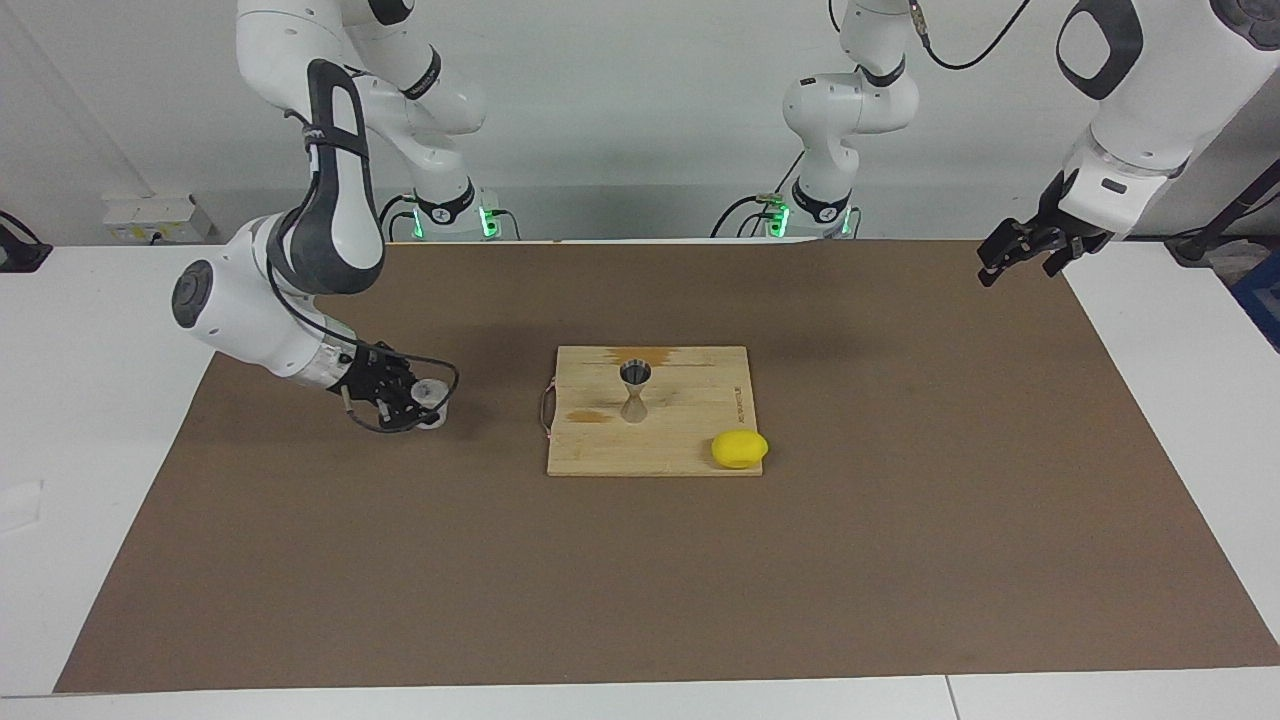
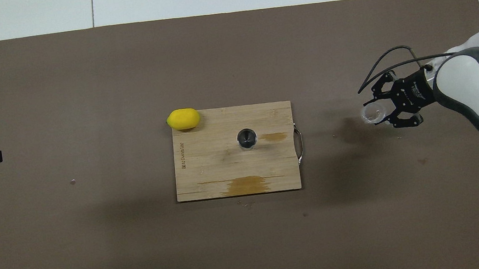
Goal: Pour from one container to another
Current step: 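Carry the clear cup with the right gripper back beside the board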
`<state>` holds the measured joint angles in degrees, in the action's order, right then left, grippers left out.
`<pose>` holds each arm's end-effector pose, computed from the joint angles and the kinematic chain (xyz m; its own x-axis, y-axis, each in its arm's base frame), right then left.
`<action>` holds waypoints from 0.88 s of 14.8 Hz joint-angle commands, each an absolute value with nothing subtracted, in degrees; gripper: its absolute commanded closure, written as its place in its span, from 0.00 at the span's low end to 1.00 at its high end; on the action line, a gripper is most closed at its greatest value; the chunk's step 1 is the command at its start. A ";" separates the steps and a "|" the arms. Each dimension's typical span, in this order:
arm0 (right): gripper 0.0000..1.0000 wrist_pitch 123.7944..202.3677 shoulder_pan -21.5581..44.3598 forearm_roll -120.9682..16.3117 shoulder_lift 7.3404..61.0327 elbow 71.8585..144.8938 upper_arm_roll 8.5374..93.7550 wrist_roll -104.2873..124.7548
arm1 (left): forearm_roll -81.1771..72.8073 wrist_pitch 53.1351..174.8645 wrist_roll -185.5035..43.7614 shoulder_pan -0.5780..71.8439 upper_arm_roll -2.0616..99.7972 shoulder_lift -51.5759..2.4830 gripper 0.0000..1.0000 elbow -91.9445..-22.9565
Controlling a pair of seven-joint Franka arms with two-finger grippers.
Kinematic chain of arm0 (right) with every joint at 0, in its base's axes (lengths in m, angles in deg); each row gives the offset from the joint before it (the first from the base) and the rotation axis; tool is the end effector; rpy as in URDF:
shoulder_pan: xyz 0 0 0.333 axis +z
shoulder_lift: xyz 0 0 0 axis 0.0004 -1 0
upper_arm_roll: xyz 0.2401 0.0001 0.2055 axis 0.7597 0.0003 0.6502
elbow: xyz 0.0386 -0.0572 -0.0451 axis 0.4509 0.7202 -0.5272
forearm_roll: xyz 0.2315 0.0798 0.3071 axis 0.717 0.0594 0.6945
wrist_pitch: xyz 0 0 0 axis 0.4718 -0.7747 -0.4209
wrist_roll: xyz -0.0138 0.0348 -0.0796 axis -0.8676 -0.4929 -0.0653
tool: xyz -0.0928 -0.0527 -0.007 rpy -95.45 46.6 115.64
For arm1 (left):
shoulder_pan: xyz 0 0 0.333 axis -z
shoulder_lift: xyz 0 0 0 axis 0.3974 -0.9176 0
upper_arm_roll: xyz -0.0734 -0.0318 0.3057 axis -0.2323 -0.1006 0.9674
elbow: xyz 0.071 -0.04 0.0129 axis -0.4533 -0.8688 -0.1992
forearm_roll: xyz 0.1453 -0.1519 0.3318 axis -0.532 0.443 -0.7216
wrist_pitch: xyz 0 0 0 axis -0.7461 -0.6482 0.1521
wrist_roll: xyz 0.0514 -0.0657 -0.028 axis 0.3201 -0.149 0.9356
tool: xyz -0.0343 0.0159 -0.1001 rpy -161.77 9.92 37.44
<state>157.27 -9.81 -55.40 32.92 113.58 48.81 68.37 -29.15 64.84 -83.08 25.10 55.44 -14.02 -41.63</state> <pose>0.5949 -0.0223 0.3412 0.3336 -0.8099 -0.4825 -0.9329 -0.3572 -0.0454 0.5472 0.0175 0.6017 0.9941 0.0886 -0.0631 0.0889 -0.9960 0.0018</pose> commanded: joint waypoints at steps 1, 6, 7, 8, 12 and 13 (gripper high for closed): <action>1.00 157.28 -12.06 -52.77 31.42 115.01 49.57 63.33 | -28.44 65.88 -82.36 25.00 55.41 -12.20 0.00 -43.97; 0.90 158.77 -13.21 -52.68 31.69 117.65 49.48 62.00 | -28.44 65.88 -82.36 25.00 55.41 -12.20 0.00 -43.97; 0.72 158.95 -13.21 -52.77 31.77 117.91 49.48 62.00 | -28.44 65.88 -82.36 25.00 55.41 -12.20 0.00 -43.97; 0.59 159.38 -13.29 -52.86 31.77 118.00 49.40 61.91 | -28.44 65.88 -82.36 25.00 55.41 -12.20 0.00 -43.97; 0.35 159.22 -13.30 -53.47 33.09 118.00 49.39 62.61 | -28.44 65.88 -82.36 24.91 55.41 -12.20 0.00 -43.97; 0.26 159.13 -13.21 -53.65 33.96 118.00 49.39 62.70 | -28.44 65.88 -82.36 25.00 55.41 -12.20 0.00 -43.97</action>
<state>158.46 -12.38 -54.65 31.12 116.28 48.80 64.10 -29.13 64.84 -83.03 25.10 55.44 -14.02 -41.64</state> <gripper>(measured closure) 0.493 0.000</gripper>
